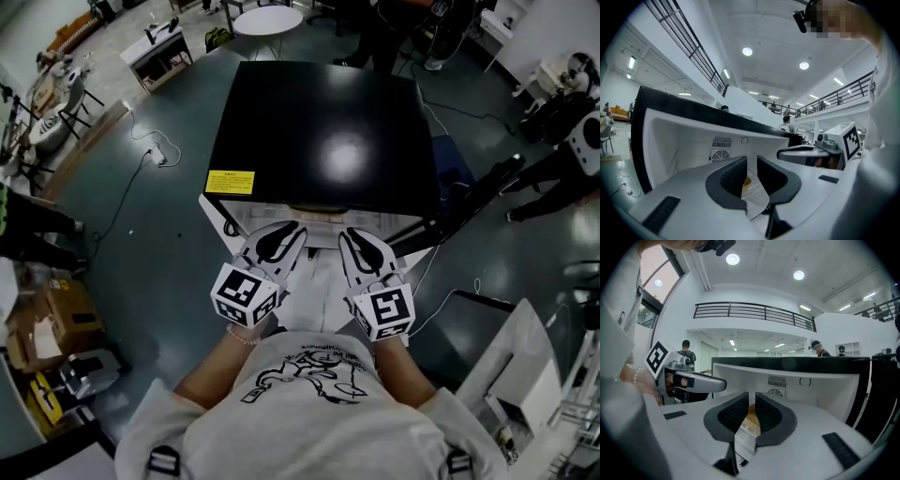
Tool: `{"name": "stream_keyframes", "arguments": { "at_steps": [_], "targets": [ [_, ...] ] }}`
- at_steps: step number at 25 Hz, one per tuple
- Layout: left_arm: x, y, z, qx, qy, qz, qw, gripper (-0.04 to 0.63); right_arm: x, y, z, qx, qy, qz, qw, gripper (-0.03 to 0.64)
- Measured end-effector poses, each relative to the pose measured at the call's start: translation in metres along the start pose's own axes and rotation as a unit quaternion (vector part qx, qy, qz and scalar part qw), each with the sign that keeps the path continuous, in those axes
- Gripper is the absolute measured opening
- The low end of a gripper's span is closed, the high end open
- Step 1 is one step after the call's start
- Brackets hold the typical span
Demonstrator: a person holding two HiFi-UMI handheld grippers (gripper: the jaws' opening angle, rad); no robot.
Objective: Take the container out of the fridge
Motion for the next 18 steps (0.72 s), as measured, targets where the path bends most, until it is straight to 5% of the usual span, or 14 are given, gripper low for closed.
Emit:
{"name": "stream_keyframes", "arguments": {
  "at_steps": [18],
  "targets": [
    [0.029,-0.029,0.036,-0.011,-0.036,-0.017,0.9991,0.114,0.032,0.028,0.036,0.023,-0.039,0.017,0.999,0.087]
  ]
}}
Point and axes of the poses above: the fingertips, and each gripper's own axes: x forward along the fingers, y to its right, z out of its underside, the point moved 4 cm from there along -x, backward along the fingers, and after that the axes turned 8 degrees about -z, right-handed, at the moved point
